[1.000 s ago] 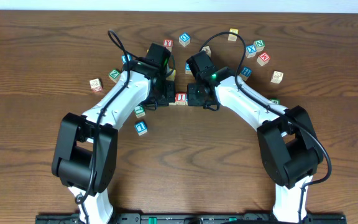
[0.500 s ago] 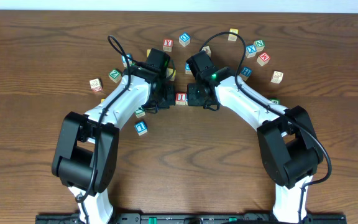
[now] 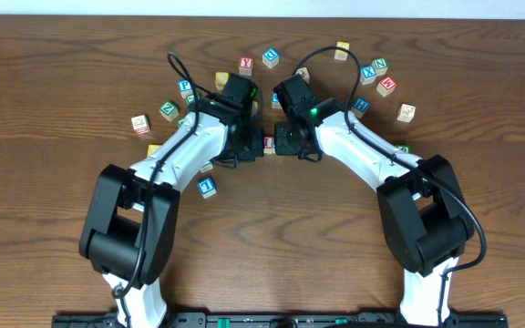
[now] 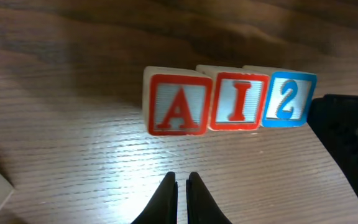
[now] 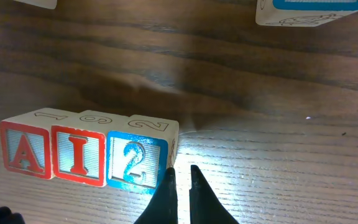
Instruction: Spell out AI2
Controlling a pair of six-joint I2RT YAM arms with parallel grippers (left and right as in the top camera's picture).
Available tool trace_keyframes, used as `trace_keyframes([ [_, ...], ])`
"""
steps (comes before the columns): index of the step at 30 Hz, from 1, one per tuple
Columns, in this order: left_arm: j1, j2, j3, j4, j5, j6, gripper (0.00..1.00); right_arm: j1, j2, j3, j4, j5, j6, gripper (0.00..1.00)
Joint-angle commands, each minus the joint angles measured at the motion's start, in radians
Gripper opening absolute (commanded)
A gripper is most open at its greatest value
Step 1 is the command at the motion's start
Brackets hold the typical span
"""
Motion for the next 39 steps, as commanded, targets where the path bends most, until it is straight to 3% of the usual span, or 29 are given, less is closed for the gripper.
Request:
trace_keyframes([
  [1, 0.000, 0.005, -0.004, 0.000, -0.004, -0.010, 0.07, 0.000, 0.006, -0.011, -0.001, -0.002, 0.000, 0.04],
  [39, 0.000, 0.007, -0.064, 0.112, -0.034, -0.061, 0.07, 0.000, 0.006, -0.011, -0.003, 0.002, 0.000, 0.02],
])
